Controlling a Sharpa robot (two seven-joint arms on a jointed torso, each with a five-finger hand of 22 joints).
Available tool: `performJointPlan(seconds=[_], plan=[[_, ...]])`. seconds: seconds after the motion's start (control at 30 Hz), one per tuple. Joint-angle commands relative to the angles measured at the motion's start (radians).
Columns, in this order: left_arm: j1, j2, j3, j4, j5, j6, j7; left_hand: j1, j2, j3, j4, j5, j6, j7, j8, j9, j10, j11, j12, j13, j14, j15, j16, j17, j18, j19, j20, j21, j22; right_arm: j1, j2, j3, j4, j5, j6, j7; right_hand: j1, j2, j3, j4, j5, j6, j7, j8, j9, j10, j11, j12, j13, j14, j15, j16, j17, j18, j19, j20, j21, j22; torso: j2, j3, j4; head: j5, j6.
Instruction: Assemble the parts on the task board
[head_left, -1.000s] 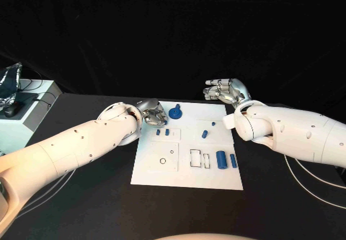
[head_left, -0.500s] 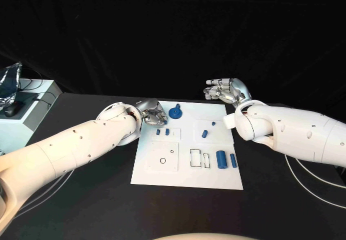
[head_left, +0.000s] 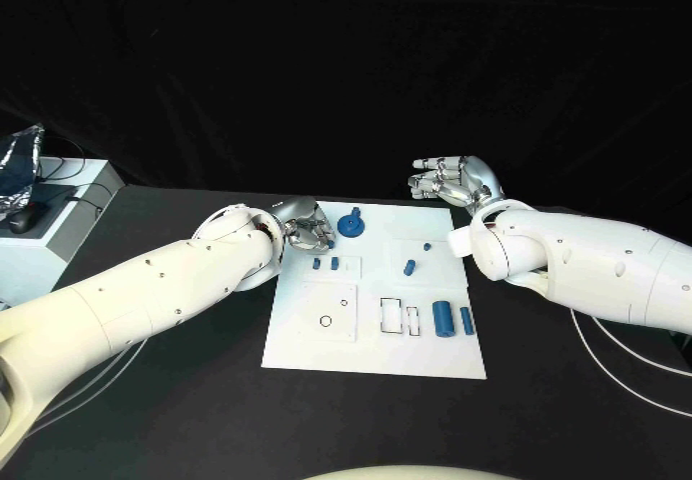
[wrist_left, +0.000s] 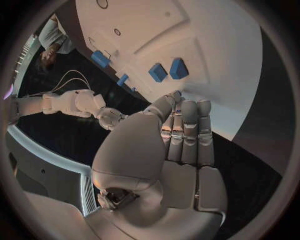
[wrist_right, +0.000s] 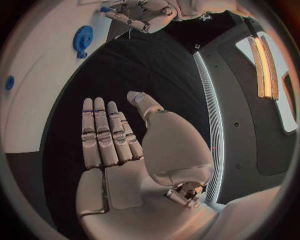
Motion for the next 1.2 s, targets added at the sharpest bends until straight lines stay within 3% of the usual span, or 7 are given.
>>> performJointPlan(seconds=[0.03,1.2], plan=[[-0.003,0.0,-0.003,0.007,-0.007,0.029,-0.004,0.006,0.007,-0.008,-0.001,-0.002,0.002,-0.002,0.001,0.001,-0.003,-0.002,0.009,0.001,-0.008,0.0,0.004,-0.001,0.001,0.0,-0.005,-0.005,0.014,0.0,0.0,0.0,0.001,-0.007,0.014,0.013,-0.01,0.002,0.005,0.0,0.005,0.007,0.016,-0.002,0.0,-0.004,-0.004,-0.002,-0.002,-0.002,-0.001,-0.002,-0.001,-0.016,-0.005,0.001,0.0,0.0,0.0,-0.0003,-0.0004,0.001,0.001],[-0.006,-0.013,-0.002,0.015,-0.019,-0.003,-0.034,0.016,0.024,-0.044,-0.007,-0.002,0.014,-0.005,0.003,0.002,-0.026,-0.012,0.096,0.005,-0.007,-0.006,0.011,0.005,-0.006,0.007,-0.013,-0.013,0.014,0.0,-0.002,0.0,0.002,-0.007,0.014,0.013,-0.01,0.002,0.005,0.0,0.005,0.007,0.016,-0.002,0.0,-0.004,-0.004,-0.002,-0.002,-0.002,-0.001,-0.002,-0.001,-0.016,-0.005,0.001,0.0,0.0,0.0,-0.0005,0.0,0.002,-0.002]])
